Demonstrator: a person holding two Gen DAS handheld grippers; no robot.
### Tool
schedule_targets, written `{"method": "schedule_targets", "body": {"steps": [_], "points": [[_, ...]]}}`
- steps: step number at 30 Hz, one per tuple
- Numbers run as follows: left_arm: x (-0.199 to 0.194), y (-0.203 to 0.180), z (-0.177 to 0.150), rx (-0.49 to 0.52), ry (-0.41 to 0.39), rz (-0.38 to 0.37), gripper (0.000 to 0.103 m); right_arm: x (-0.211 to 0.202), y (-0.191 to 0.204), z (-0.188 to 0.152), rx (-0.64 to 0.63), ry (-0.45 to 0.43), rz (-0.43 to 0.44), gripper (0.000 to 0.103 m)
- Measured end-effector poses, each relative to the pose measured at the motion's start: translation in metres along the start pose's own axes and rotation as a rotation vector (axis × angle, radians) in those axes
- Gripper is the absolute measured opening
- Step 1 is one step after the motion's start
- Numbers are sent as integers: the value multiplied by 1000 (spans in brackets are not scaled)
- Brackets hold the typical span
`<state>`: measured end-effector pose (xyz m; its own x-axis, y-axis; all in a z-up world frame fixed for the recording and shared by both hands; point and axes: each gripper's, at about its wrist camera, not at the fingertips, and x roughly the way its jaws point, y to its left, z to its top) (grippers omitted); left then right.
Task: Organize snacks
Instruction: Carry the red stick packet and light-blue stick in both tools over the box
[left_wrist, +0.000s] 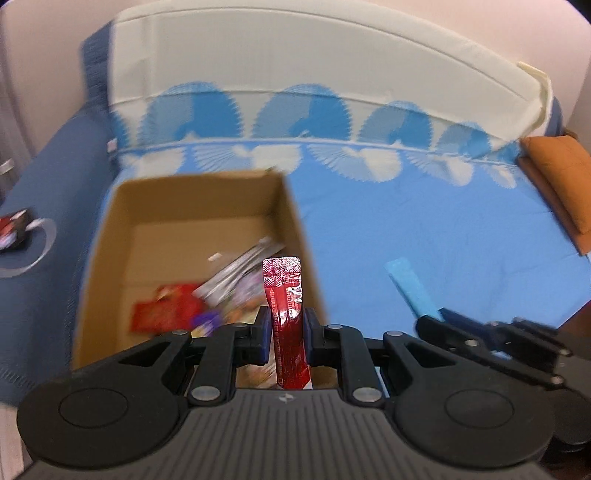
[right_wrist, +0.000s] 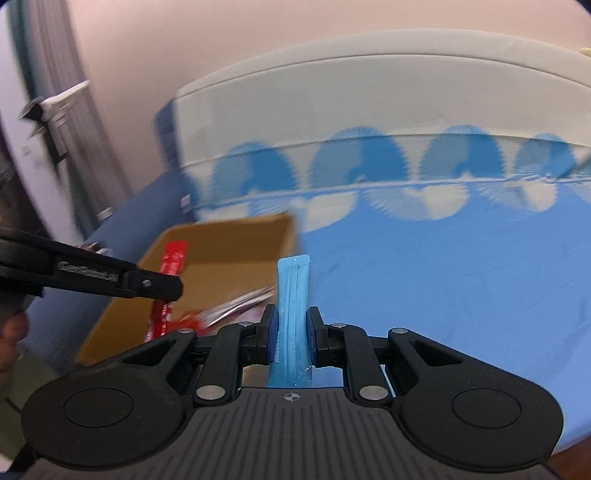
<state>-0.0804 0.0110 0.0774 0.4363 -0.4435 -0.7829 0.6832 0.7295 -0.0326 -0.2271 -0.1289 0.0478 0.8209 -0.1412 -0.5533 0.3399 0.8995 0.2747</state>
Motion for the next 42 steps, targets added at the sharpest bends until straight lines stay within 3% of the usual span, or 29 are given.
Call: {"method": "schedule_targets", "body": {"steps": [7,12,27,42], "points": [[-40,65,-60,-81,7,86,19,-20,67,-26,-86,33,64,18],[-59,89,-84,-145,1,93,19,-31,96,-39,-140,41,78,18],[-74,89,-96,-171,-37,53,19,-50,114,-49,-193,11,50,18],[-69,89,-95,-176,-19,51,19,-47,113,-49,-189,24,55,19]]}}
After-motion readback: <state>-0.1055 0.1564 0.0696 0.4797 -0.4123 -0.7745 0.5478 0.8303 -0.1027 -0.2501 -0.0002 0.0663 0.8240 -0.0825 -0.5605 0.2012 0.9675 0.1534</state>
